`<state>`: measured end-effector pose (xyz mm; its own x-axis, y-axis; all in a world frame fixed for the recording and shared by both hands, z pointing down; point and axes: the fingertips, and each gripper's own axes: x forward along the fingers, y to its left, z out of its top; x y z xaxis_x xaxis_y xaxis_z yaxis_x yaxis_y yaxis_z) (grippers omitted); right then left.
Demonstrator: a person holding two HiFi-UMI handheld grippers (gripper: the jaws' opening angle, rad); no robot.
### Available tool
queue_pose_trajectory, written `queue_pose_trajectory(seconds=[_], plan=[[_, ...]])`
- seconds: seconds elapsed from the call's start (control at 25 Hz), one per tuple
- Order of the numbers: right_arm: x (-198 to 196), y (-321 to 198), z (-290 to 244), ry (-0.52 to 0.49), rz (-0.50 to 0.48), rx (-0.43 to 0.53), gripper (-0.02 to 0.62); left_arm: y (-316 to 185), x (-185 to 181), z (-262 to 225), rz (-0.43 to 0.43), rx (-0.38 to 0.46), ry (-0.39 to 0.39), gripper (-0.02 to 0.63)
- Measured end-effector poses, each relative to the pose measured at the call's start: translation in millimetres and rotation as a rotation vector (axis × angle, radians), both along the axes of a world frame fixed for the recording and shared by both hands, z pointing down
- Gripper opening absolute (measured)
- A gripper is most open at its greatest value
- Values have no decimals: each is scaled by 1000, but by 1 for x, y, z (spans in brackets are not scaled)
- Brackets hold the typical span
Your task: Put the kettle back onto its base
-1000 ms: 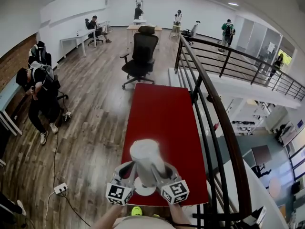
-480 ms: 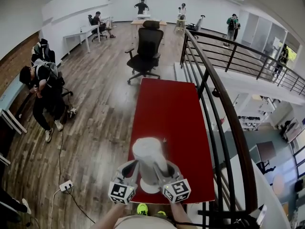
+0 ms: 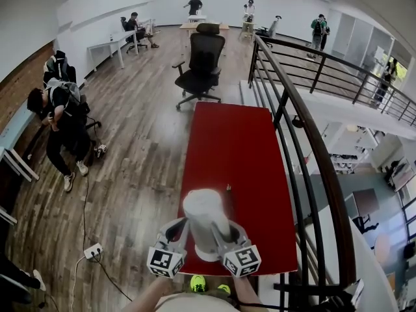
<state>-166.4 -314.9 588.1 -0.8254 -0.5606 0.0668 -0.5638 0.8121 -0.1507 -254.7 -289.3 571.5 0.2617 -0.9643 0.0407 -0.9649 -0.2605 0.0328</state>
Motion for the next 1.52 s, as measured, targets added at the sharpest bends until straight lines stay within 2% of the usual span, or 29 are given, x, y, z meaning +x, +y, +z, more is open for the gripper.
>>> queue_pose_trajectory(seconds=[0.68, 1.08, 1.32, 1.52], plan=[[3, 15, 40, -43, 0, 51, 121, 15, -9, 22, -3, -46, -13, 3], [15, 36, 47, -60, -34, 83, 123, 17, 2, 20, 12, -42, -6, 3], [27, 42, 61, -28, -3, 48, 123, 20, 9, 20, 25, -38, -2, 3], [24, 49, 61, 28, -33, 64, 123, 24, 13, 24, 28, -50, 5, 3]])
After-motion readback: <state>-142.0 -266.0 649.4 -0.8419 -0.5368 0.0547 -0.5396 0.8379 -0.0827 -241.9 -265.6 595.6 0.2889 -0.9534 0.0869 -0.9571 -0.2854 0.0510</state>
